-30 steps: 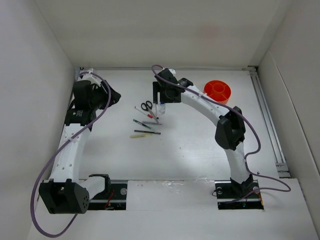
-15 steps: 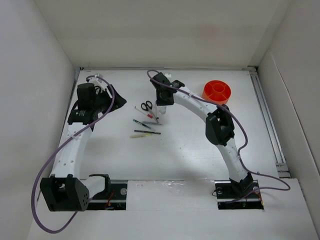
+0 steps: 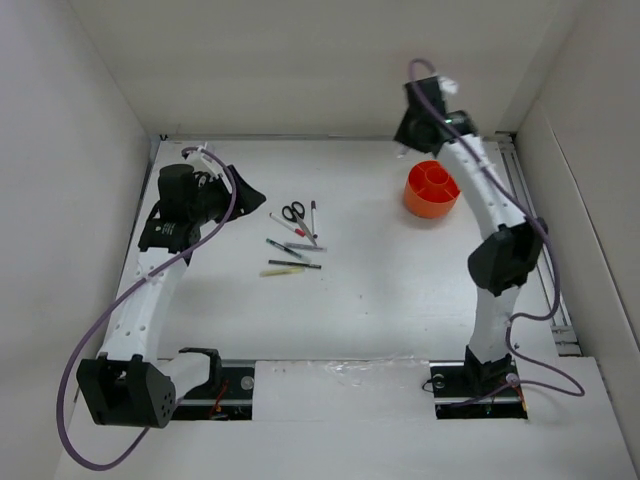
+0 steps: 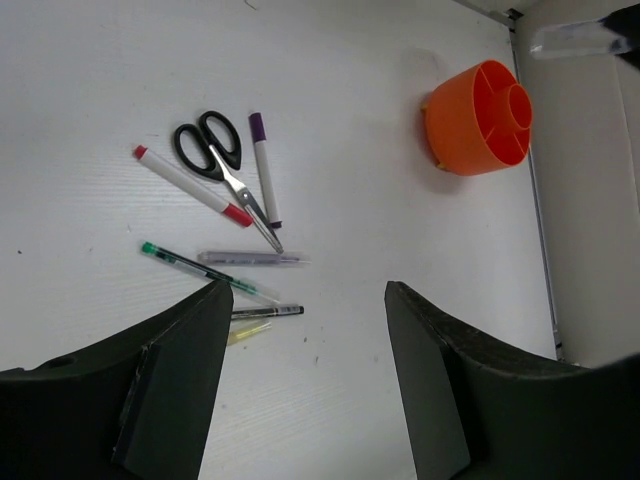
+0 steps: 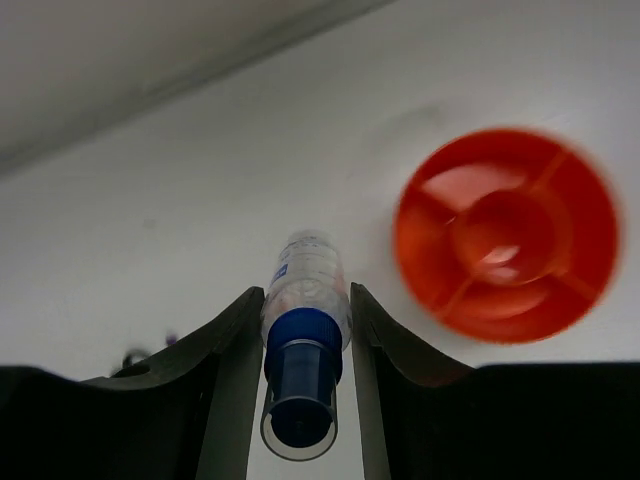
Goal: Sort the stationery into containers
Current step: Place the stationery in the storage box.
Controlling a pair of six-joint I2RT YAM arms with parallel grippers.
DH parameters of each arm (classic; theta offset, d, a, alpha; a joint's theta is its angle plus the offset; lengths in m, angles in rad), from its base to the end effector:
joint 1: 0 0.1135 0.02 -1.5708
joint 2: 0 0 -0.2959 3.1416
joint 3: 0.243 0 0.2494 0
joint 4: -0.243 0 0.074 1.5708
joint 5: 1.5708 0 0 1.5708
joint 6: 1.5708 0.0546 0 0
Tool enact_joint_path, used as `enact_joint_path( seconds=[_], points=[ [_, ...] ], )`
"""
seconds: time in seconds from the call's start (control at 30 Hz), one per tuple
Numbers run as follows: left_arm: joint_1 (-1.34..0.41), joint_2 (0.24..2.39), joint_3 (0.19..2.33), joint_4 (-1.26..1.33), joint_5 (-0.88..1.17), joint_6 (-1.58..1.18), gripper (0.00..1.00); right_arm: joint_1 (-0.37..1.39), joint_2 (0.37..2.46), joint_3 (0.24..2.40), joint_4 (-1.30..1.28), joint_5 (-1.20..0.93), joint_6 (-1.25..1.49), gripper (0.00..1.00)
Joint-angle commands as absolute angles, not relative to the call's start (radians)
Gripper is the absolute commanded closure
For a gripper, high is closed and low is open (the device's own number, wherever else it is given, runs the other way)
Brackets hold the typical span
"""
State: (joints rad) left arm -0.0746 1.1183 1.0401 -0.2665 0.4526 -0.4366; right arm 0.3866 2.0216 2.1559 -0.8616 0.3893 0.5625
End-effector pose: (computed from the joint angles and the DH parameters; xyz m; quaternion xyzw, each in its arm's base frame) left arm 0.2500 -0.0426 0.3789 -0.0165 0.8073 -0.3193 0.4961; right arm 0.4466 0.1594 0.3889 0.1575 0.8847 0.0265 0.4379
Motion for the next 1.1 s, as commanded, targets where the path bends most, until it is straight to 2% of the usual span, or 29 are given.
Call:
enact_joint_path(
  seconds=[0.0,0.27,0.67,0.73,0.97,1.07],
  points=[
    [-0.074,1.123,1.077,-0.202,0.515,-0.460,0.41,0.264,1.959,2.197,-0.902,0.436,0.595,0.95],
    [-0.074,1.155,1.086,-0.169,0.567,-0.460,0.39,0.075,1.948,2.243,-0.946,0.337,0.595,0.95],
    [-0.074,1.224,1.137,-0.109,0.614,-0.469,0.38,0.120,1.881,1.984,-0.914,0.350,0.577,0.98],
    [-0.086,1.233,1.137,-0.094,0.624,-0.480,0.38,0.120,1.890,1.983,-0.914,0.350,0.577,0.98],
    [-0.224,1.279,1.219,-0.149,0.453,-0.430,0.38,0.120,1.928,2.014,-0.904,0.360,0.568,0.98],
    [-0.233,1.279,1.210,-0.140,0.440,-0.430,0.38,0.120,1.939,2.005,-0.904,0.360,0.568,0.95]
  ],
)
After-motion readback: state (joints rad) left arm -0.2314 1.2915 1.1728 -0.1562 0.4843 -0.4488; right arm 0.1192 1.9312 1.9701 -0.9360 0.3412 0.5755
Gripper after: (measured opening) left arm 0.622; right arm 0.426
